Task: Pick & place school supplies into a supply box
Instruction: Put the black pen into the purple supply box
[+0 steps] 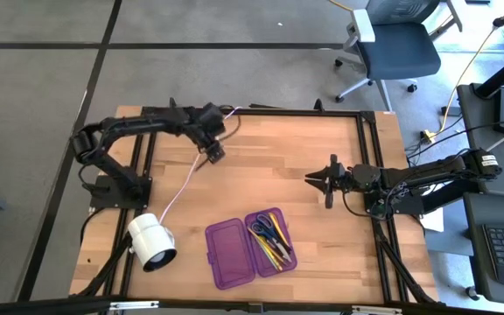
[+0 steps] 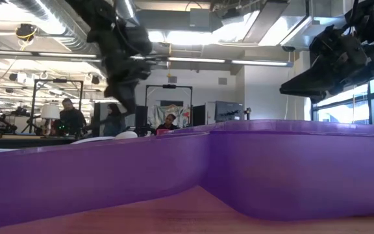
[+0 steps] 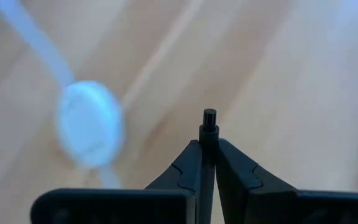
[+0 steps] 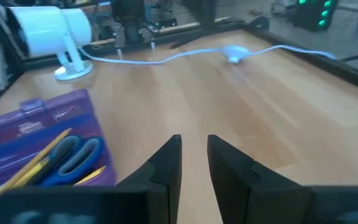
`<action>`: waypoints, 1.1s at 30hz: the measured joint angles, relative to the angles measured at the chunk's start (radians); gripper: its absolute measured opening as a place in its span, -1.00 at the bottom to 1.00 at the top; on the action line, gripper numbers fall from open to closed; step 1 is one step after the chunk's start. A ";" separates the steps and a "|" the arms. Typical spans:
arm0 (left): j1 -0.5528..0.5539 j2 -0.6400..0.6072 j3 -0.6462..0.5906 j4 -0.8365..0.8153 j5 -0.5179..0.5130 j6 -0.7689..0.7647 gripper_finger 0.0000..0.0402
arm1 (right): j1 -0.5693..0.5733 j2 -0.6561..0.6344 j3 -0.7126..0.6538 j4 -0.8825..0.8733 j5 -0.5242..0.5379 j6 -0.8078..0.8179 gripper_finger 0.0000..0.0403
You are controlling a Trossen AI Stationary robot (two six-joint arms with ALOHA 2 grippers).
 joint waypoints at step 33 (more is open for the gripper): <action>-0.885 0.564 0.781 0.089 -0.318 0.312 -0.90 | 0.000 0.035 0.000 -0.216 0.047 -0.048 -0.59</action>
